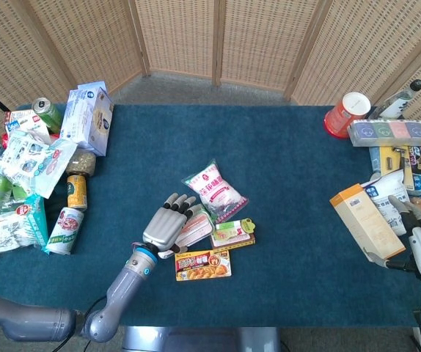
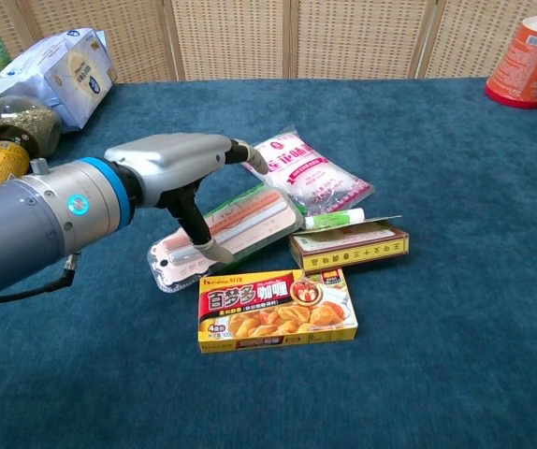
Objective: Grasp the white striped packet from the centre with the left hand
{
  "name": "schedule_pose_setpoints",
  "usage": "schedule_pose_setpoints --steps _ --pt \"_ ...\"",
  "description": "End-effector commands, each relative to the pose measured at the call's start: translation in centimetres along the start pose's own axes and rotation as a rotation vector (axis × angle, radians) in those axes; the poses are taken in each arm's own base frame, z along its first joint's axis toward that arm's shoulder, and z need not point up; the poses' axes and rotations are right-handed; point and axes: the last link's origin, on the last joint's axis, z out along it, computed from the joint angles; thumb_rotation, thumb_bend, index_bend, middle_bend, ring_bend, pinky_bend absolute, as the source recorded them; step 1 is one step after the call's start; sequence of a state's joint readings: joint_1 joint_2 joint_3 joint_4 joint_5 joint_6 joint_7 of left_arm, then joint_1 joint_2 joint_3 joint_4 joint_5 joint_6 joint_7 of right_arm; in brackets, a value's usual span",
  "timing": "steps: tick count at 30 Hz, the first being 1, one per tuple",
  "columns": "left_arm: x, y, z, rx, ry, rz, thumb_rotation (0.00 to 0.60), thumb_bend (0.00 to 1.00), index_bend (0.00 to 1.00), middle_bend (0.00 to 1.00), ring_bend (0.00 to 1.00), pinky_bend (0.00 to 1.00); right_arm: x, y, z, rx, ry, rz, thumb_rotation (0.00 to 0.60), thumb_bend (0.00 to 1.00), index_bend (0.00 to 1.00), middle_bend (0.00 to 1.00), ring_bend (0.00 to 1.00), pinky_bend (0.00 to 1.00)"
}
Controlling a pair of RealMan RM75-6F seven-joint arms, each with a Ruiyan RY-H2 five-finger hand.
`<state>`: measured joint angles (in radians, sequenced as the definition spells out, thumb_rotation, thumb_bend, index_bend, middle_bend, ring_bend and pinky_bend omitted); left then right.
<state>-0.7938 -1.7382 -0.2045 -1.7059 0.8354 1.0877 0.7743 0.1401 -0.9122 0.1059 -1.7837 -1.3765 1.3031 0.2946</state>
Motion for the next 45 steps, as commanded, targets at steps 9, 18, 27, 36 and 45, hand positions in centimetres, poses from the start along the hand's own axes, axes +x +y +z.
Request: schedule_pose_setpoints --steps 9,18,27,36,45 --pt "-1.2 0.3 0.6 0.004 -0.014 0.03 0.6 0.0 0.15 0.0 0.0 0.0 0.1 0.1 0.0 -0.002 0.0 0.004 0.6 0.0 0.0 0.0 0.0 0.0" --pt "-1.0 -0.6 1.4 0.031 0.006 0.062 0.6 0.0 0.17 0.0 0.0 0.0 0.2 0.1 0.0 0.001 0.001 0.008 0.6 0.0 0.0 0.0 0.0 0.0" --pt "-1.4 -0.2 1.8 0.025 0.023 0.084 0.6 0.0 0.39 0.32 0.3 0.23 0.2 0.1 0.0 0.0 0.0 0.012 0.6 0.0 0.0 0.0 0.0 0.0" --pt "-0.2 -0.3 1.2 0.024 0.088 0.08 0.6 0.0 0.56 0.54 0.53 0.38 0.3 0.2 0.0 0.001 0.006 0.014 0.6 0.0 0.0 0.0 0.0 0.0" --pt "4.3 -0.7 -0.5 0.02 0.201 0.075 0.6 0.0 0.56 0.54 0.53 0.37 0.2 0.0 -0.1 0.004 0.002 0.012 0.6 0.0 0.0 0.0 0.0 0.0"
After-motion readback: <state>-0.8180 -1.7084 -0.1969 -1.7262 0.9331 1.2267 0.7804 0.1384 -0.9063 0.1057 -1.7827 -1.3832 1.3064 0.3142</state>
